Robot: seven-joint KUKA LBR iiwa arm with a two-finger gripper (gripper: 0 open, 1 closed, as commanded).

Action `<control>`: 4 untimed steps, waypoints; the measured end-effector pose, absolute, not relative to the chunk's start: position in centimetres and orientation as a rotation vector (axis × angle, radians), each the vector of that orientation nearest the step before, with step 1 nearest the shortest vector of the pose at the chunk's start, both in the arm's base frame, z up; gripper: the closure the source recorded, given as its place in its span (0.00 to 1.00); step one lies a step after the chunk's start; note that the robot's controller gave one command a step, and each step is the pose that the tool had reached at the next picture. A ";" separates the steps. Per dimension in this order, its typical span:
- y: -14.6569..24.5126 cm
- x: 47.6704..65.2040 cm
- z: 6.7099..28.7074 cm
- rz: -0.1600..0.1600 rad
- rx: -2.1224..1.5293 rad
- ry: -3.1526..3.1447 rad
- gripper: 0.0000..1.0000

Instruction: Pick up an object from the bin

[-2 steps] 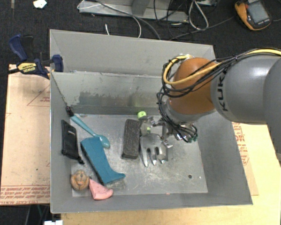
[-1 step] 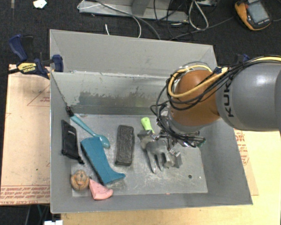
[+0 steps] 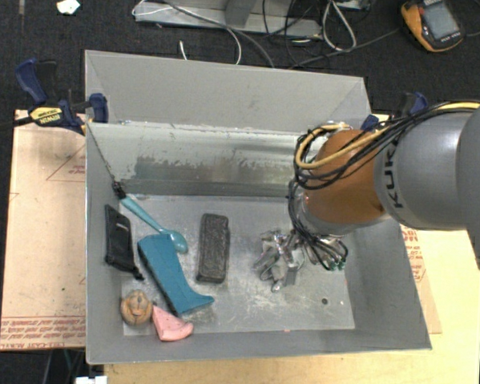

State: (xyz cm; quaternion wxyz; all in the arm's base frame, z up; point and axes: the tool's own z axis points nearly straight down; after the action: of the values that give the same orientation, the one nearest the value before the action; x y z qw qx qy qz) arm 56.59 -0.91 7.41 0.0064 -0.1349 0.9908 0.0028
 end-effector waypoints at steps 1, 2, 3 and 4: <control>-1.1 56.5 7.3 0.009 -0.387 3.103 1.00; -1.1 56.4 8.8 0.010 -0.389 3.105 1.00; -1.0 56.5 10.5 0.011 -0.390 3.102 1.00; -1.0 56.4 13.4 0.012 -0.391 3.104 1.00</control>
Offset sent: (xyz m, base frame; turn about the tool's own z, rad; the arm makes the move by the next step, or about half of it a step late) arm -0.0009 -0.0017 0.0300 0.0230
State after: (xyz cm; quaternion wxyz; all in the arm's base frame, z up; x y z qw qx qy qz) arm 56.43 -0.98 13.35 0.0066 -0.1251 0.9921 0.0039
